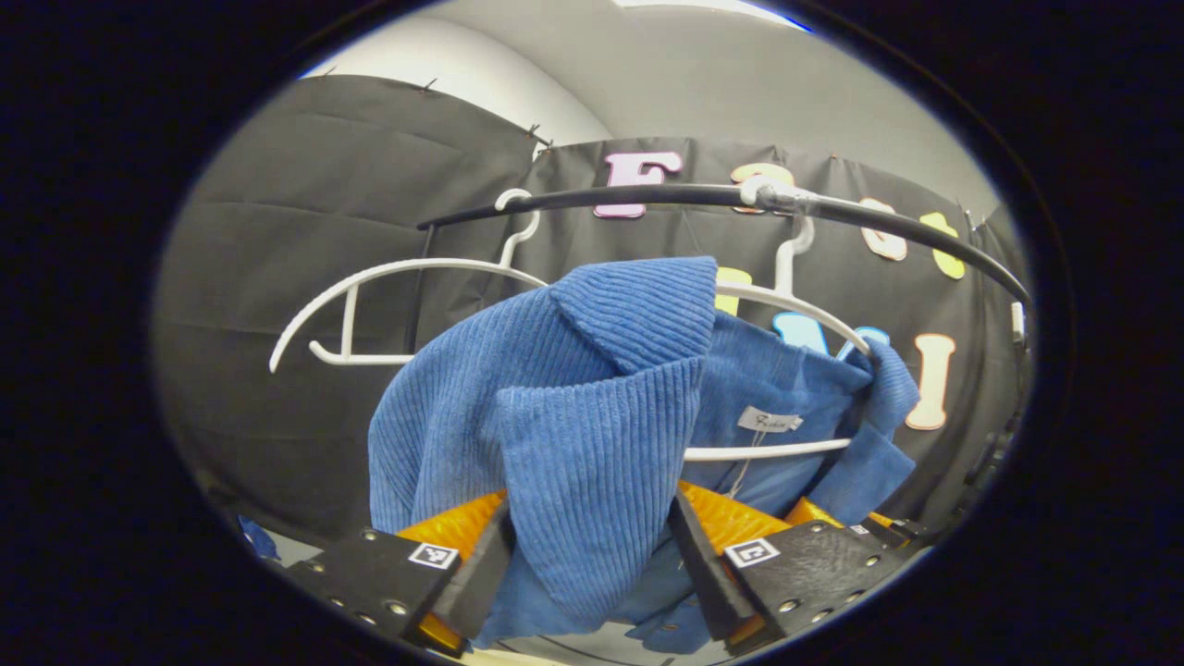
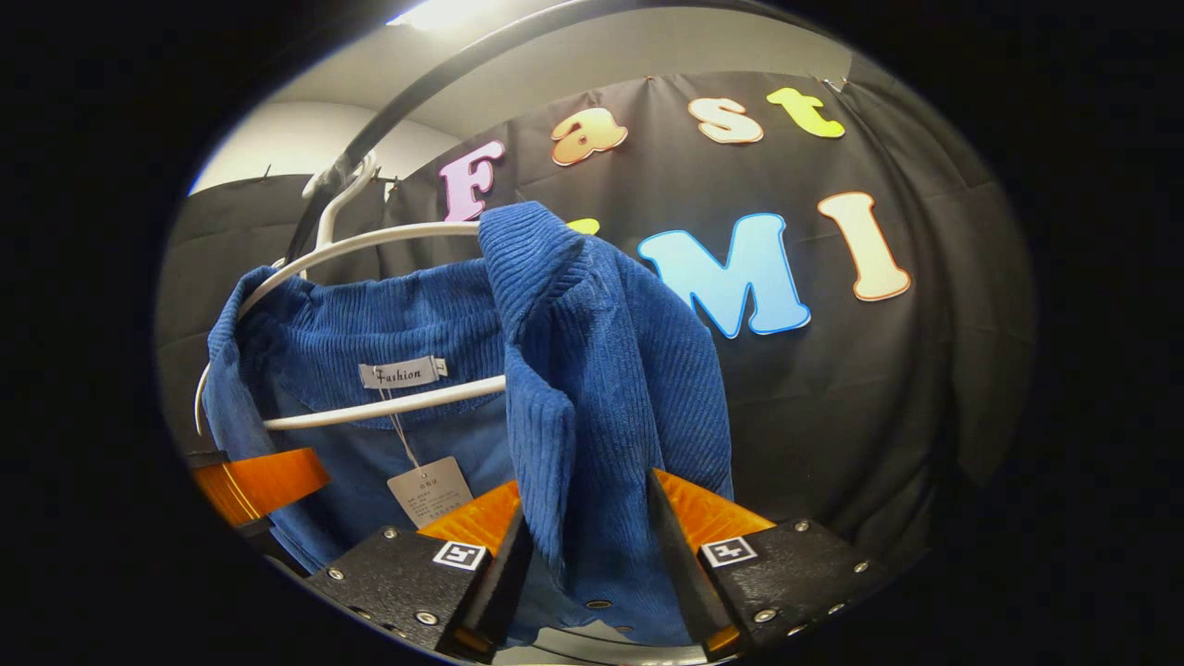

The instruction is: Grasp the clothes on the hanger with both hands and then place them into the laundry hamper below.

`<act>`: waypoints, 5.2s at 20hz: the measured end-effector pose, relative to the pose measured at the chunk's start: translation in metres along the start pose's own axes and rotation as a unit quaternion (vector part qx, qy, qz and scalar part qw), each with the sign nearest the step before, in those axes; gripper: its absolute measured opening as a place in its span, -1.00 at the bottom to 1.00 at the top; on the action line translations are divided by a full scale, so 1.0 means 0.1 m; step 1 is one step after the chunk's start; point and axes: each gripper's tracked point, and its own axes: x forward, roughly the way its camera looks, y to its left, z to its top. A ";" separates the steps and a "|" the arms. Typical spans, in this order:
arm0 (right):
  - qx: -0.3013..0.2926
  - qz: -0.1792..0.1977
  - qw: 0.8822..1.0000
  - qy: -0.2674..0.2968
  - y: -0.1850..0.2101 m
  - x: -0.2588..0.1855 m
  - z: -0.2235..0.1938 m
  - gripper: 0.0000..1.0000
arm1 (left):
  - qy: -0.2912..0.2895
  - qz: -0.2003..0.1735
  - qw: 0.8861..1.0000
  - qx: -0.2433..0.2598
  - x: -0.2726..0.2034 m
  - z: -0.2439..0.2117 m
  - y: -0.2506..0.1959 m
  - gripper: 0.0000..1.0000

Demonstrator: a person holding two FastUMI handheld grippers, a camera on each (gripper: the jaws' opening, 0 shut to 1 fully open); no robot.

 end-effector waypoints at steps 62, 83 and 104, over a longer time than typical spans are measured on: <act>-0.041 -0.191 0.977 -0.089 -1.31 0.29 0.69 -1.00 | 0.053 -0.193 0.980 0.014 0.76 0.33 1.26 -0.99; -0.068 -0.116 0.991 -0.020 -1.06 -1.15 0.03 -1.00 | 0.090 -0.111 0.990 0.005 -0.92 -0.22 1.81 -1.00; -0.037 -0.166 0.983 0.071 -0.50 -2.67 -0.58 -1.00 | 0.108 -0.253 0.959 0.070 -1.81 -0.45 1.47 -0.98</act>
